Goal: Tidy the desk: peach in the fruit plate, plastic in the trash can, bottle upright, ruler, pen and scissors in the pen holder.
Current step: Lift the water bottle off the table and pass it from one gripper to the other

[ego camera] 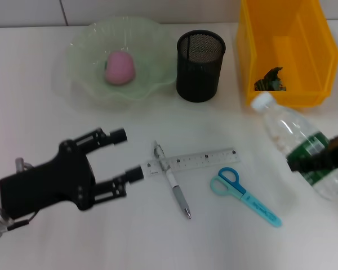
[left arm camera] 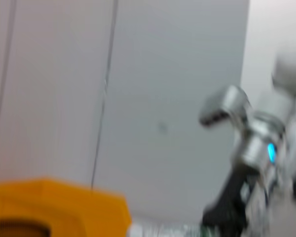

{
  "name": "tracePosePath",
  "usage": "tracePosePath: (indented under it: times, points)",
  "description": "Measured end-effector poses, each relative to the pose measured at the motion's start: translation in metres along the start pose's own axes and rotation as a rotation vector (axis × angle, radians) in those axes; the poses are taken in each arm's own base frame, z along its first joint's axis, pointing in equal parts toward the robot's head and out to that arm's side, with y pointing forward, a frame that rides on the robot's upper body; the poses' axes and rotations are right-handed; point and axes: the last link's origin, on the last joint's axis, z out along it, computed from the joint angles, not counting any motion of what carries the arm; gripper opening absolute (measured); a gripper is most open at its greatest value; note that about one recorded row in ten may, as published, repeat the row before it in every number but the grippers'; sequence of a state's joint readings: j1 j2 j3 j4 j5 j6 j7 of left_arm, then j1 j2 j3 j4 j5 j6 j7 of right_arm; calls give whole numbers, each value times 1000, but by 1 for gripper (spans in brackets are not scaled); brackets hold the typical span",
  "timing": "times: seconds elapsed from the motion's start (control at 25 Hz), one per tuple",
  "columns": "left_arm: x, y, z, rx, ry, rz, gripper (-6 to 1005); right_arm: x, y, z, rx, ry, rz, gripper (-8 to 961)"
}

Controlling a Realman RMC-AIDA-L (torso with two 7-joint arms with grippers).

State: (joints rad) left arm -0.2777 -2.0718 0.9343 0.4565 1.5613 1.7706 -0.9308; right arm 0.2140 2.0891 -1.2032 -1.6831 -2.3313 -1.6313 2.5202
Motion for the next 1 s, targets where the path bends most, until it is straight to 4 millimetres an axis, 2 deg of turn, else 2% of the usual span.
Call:
tracePosePath:
  times: [0.04,0.08,0.16,0.2,0.24,0.4,0.64,0.8,1.0]
  points:
    - [6,-1,1,6,53,-31,726,0,0,0,0,0,0,763]
    - [11,-2,2,15,104,-68,726,1,0,-5,-42,-72,-18,763]
    - [20,-5,5,33,199,-148,725,4,-3,-11,-120,-227,-70,763]
    - [23,-7,7,37,243,-193,725,9,-6,-16,-191,-370,-120,764]
    - [27,-10,11,33,278,-241,725,9,-6,-16,-191,-370,-120,764]
    - [40,-20,29,-26,311,-358,724,21,-6,-15,-339,-565,-214,764]
    - [49,-28,57,-105,281,-404,722,28,8,7,-522,-626,-364,764]
    - [50,-26,64,-135,258,-394,721,24,15,17,-601,-657,-375,764]
    - [50,-25,66,-152,254,-394,720,20,17,19,-626,-700,-376,765]
